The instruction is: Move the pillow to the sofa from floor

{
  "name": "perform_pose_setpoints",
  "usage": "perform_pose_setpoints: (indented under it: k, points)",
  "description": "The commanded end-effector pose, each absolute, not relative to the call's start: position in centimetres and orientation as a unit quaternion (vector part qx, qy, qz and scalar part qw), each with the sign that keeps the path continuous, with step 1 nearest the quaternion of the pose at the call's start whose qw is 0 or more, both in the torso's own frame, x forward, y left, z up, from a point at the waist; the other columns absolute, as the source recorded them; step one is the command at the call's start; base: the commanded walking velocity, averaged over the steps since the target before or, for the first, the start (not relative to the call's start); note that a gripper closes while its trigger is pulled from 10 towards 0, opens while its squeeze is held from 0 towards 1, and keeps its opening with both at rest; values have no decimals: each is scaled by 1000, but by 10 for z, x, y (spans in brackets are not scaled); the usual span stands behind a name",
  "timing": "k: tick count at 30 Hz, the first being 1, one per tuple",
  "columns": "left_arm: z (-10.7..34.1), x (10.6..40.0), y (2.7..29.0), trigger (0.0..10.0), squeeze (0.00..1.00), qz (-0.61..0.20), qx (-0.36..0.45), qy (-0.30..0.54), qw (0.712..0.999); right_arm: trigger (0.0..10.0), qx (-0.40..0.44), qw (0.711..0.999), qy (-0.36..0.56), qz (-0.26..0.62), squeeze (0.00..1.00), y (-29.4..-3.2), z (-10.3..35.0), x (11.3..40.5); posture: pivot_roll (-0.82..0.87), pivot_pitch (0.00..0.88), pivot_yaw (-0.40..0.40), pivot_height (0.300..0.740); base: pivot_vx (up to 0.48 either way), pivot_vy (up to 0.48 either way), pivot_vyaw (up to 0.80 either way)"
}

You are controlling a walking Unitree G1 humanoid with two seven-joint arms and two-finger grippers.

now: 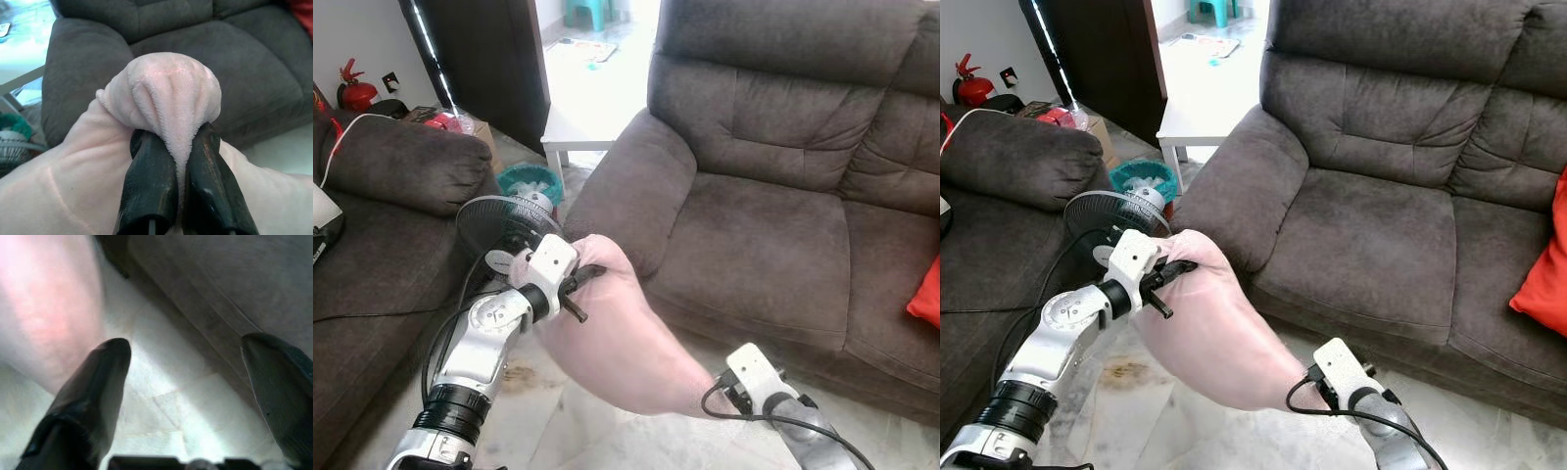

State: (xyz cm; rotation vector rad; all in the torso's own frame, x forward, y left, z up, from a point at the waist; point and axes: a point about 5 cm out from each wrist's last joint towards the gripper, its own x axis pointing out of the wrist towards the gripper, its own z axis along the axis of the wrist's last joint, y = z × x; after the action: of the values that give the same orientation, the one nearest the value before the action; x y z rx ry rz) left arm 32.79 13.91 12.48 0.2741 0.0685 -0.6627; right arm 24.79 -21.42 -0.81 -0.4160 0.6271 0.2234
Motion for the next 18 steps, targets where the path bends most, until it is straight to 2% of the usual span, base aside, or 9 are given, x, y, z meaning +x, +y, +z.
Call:
perform_pose_setpoints:
  k: [1,5,7,8,12,13,16,17,18]
  points:
    - [145,332,132,10000,0,-336,147,-18,930,10000,-177,931,293,129,1000,-214,-2,248,1,32,27,740,0,0,0]
    - [145,331,132,10000,0,-338,147,-17,929,10000,-179,914,318,176,1000,-210,-7,241,3,36,24,740,0,0,0]
    - [145,330,131,10000,0,-339,148,-17,929,10000,-184,905,333,191,447,-208,-11,237,5,37,23,740,0,0,0]
    - [145,330,130,10000,0,-341,148,-16,928,10000,-189,897,348,196,0,-205,-16,233,8,40,23,740,0,0,0]
    - [145,330,129,10000,0,-345,147,-16,927,10000,-176,889,366,208,0,-200,-22,228,11,44,23,740,0,0,0]
    - [145,329,129,10000,0,-347,147,-16,926,10000,-175,885,372,218,882,-195,-26,225,12,44,24,740,0,0,0]
    - [146,329,129,10000,0,-348,147,-16,926,10000,-172,886,376,210,882,-195,-28,224,14,43,24,740,0,0,0]
    - [147,329,129,10000,0,-350,147,-18,925,10000,-174,887,380,197,404,-194,-32,223,15,44,23,740,0,0,0]
    - [147,329,129,10000,0,-350,147,-18,925,10000,-174,887,380,197,404,-194,-32,223,15,44,23,740,0,0,0]
